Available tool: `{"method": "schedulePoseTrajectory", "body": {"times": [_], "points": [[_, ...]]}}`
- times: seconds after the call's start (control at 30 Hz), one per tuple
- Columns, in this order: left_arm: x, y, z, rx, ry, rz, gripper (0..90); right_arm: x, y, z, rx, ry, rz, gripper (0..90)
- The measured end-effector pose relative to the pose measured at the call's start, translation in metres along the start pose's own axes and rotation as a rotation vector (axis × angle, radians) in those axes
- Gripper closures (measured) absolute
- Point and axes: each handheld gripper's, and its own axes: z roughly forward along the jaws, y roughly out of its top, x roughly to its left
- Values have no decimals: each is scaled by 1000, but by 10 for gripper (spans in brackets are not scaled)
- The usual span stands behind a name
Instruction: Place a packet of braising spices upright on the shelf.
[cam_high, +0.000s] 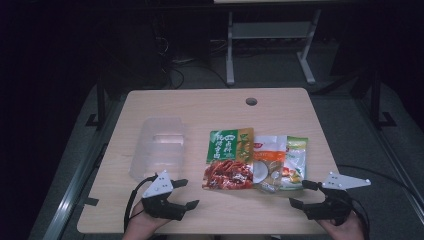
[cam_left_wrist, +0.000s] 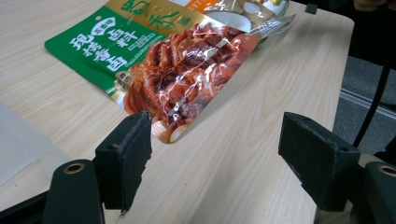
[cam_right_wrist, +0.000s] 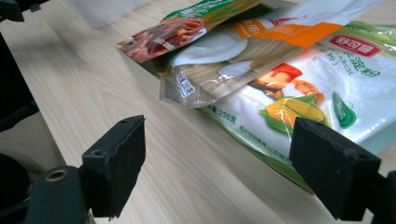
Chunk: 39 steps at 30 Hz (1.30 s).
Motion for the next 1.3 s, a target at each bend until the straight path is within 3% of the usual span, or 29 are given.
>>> {"method": "schedulePoseTrajectory", "body": {"times": [0.33, 0.5, 0.7, 0.93, 1.03, 1.17, 1.3], "points": [[1, 0, 4, 11, -4, 6, 258, -6, -4, 0, 0, 1, 36, 166], [-4, 6, 6, 5, -5, 33, 285, -5, -2, -1, -4, -7, 23, 157], [-8, 13, 14, 10, -50, 23, 321, -4, 12, -1, -10, 29, 34, 146], [-8, 25, 21, 14, -54, 33, 356, 2, 31, 7, 10, 60, -9, 140], [-6, 30, 24, 23, -52, 40, 357, 1, 39, 12, 22, 61, 1, 141], [2, 37, 27, 9, -56, 9, 354, -1, 51, 15, 17, 77, -6, 142], [4, 45, 34, 0, -51, 14, 361, -3, 64, 22, 34, 83, -29, 144]]}}
